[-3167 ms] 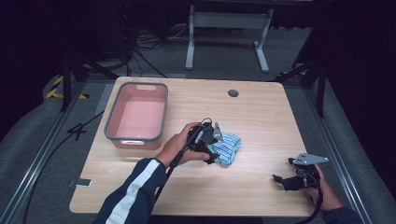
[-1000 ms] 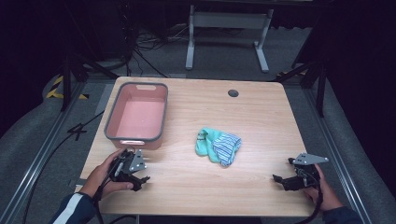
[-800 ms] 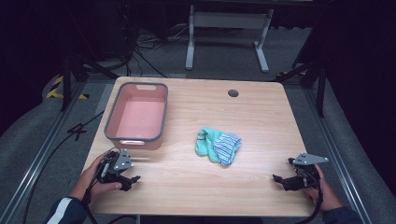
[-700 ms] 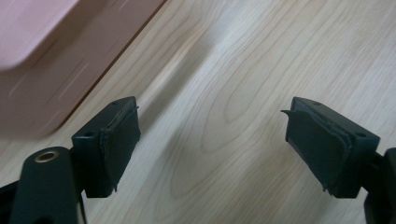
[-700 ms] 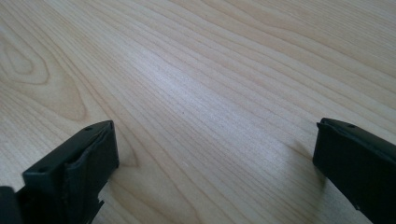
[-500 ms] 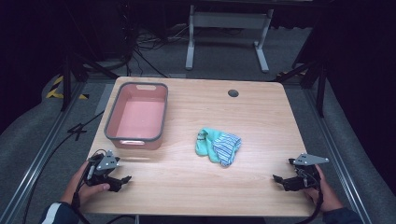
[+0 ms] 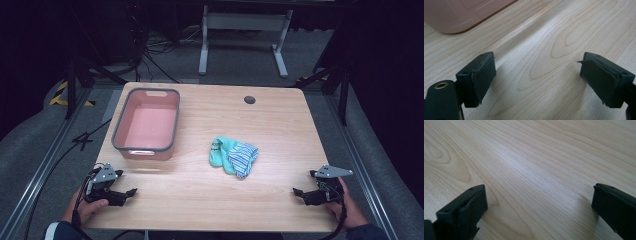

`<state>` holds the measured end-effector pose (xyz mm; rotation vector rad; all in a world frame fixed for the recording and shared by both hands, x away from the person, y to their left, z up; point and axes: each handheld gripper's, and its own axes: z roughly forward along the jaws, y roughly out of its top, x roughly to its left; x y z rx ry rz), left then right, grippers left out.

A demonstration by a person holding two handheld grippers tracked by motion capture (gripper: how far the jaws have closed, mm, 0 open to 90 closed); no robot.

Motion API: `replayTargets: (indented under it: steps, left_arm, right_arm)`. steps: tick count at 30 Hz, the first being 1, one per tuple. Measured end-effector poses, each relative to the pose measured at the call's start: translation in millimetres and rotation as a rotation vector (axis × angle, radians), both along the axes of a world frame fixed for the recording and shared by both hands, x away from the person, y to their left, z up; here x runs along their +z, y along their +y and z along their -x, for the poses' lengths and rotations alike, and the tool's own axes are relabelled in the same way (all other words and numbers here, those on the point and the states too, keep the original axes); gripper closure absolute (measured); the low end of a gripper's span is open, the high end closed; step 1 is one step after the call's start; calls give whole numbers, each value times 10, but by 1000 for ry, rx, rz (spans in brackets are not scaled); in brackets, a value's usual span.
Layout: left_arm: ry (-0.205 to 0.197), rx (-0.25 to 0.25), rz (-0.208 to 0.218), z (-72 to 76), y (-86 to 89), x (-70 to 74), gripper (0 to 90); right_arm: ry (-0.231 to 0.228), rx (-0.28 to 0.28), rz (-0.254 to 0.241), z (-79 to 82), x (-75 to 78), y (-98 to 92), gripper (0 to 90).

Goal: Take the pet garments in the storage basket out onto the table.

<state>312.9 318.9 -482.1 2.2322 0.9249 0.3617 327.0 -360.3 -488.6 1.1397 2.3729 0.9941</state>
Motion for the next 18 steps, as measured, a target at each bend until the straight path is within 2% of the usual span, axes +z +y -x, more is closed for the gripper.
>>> replayTargets:
  steps: [18]
  left_arm:
    - [0, 13, -1, 13, -4, 0, 133]
  right_arm:
    - [0, 1, 0, 0, 0, 0, 5]
